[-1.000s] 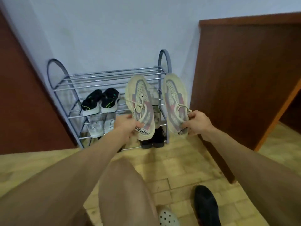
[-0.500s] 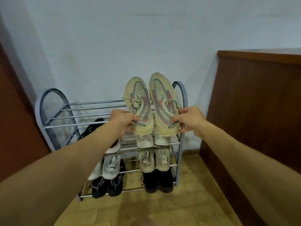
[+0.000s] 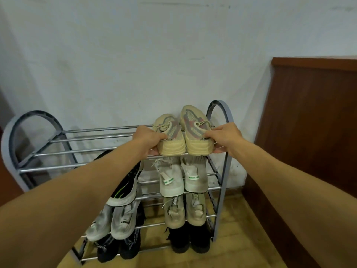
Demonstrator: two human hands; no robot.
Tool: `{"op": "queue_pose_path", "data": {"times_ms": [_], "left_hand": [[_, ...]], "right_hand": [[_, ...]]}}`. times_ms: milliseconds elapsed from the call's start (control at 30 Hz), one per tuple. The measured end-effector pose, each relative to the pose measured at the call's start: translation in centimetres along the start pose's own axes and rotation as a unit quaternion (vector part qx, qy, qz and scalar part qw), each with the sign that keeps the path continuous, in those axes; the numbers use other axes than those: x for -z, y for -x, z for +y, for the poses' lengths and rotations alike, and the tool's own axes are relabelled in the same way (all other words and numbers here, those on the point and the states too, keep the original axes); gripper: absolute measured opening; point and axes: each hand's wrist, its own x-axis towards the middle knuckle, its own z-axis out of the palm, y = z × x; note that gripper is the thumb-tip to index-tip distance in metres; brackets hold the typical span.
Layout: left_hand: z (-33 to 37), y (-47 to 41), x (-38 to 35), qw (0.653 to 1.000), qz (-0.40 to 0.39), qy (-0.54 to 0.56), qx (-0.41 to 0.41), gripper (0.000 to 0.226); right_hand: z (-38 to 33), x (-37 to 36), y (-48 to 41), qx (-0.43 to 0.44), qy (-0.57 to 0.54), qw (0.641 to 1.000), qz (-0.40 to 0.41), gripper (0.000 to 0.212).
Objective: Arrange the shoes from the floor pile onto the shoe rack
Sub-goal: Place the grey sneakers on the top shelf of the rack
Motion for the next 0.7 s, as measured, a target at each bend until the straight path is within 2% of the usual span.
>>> {"op": "queue_pose_path", "data": {"times_ms": [67,167,233,367,467,700], "left_hand": [[-0.1,-0.1,-0.1,1.0,-0.007,-0.007,0.003,0.019],[-0.4,0.1,-0.1,0.999,-0.007,-0.032,-0.012,0.038],[-0.3,1.3,-0.4,0.997,0.008,-0.066,-0.049,0.042],[0.5,6.7,-1.4,0.978,0.058,-0.132,-0.151,0.054],[0.3,12.1,-2.6,0.972,0.019,-0.147,-0.18,0.05],[-5.1,22.2,-8.2,0.956,-0.157,-0.206,-0.136,0.025]], "right_hand": [[0.1,-0.3,0.0,0.003,-0.003,1.0,0.005,0.013],[0.2,-0.5,0.9,0.006,0.015,1.0,-0.015,0.019],[0.4,0.0,2.1,0.009,0.021,1.0,-0.021,0.026],[0.5,1.9,5.0,0.041,0.061,0.997,0.008,0.023],[1.9,4.0,8.1,0.047,0.097,0.994,-0.005,0.024],[10.5,10.6,16.1,-0.008,0.191,0.978,-0.089,0.027]]}}
